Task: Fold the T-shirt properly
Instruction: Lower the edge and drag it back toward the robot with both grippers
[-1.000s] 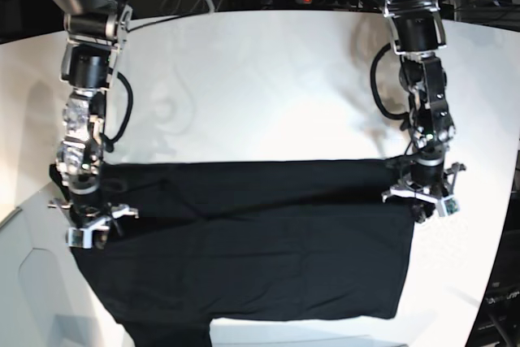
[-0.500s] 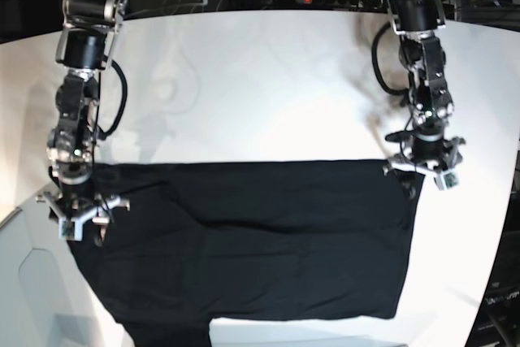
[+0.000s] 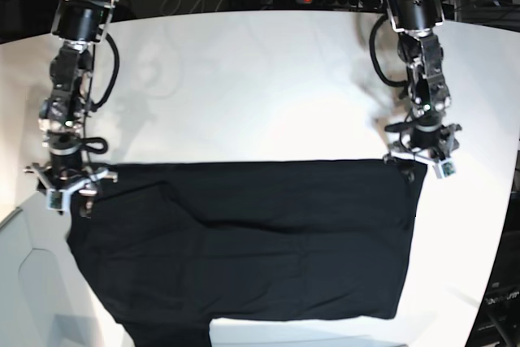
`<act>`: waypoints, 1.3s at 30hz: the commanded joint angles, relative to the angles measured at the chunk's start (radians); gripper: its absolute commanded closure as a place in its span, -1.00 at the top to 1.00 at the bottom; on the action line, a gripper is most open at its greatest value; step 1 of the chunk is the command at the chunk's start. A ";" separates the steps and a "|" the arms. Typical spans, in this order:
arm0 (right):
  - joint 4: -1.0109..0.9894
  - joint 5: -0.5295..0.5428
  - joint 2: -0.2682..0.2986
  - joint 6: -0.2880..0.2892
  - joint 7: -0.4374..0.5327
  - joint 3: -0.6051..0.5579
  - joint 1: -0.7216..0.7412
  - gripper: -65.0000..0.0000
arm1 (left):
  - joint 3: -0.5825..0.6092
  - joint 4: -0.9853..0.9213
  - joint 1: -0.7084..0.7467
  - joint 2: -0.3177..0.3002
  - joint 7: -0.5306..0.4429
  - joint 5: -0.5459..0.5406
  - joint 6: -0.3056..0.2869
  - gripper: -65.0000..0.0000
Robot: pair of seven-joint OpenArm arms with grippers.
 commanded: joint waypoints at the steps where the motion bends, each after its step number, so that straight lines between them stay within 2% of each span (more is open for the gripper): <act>1: 0.022 0.008 0.018 -0.007 0.030 0.012 0.022 0.02 | -0.012 0.015 -0.017 -0.010 -0.028 0.000 0.003 0.28; 6: 0.019 0.008 0.019 -0.007 0.030 0.096 0.022 0.02 | -0.008 -0.073 -0.047 -0.010 -0.028 -0.002 -0.004 0.28; 12: -0.033 0.008 0.072 -0.007 0.022 0.126 0.023 0.02 | -0.006 -0.123 -0.072 0.004 -0.028 -0.002 -0.005 0.26; 14: -0.064 0.009 0.085 -0.007 0.022 0.126 0.023 0.02 | -0.006 -0.131 -0.072 0.009 -0.026 -0.002 -0.005 0.11; 21: -0.185 0.009 0.084 -0.007 0.029 0.124 0.023 0.05 | -0.006 -0.132 -0.066 0.016 -0.021 -0.002 -0.007 -0.77; 23: -0.223 0.009 0.082 -0.007 0.030 0.122 0.028 0.07 | -0.006 -0.132 -0.066 0.016 -0.018 -0.002 -0.007 -0.95; 24: -0.237 0.009 0.082 -0.007 0.030 0.122 0.028 0.07 | -0.006 -0.132 -0.066 0.016 -0.018 -0.002 -0.007 -1.00; 33: -0.331 0.009 0.082 -0.004 0.032 0.121 0.031 0.06 | -0.006 -0.132 -0.066 0.015 -0.018 0.005 -0.007 -0.99; 34: -0.343 0.009 0.082 0.012 0.032 0.121 0.031 0.05 | -0.006 -0.132 -0.066 0.015 -0.018 0.006 -0.007 -0.99; 36: -0.368 0.009 0.085 0.091 0.032 0.121 0.033 -0.03 | -0.006 -0.132 -0.066 0.015 -0.018 0.008 -0.007 -1.00; 38: -0.383 0.009 0.085 0.171 0.032 0.126 0.045 -0.22 | -0.006 -0.132 -0.064 0.015 -0.018 0.008 -0.007 -1.00; 39: -0.384 0.009 0.085 0.188 0.030 0.127 0.047 -0.33 | -0.006 -0.132 -0.063 0.015 -0.018 0.008 -0.007 -1.00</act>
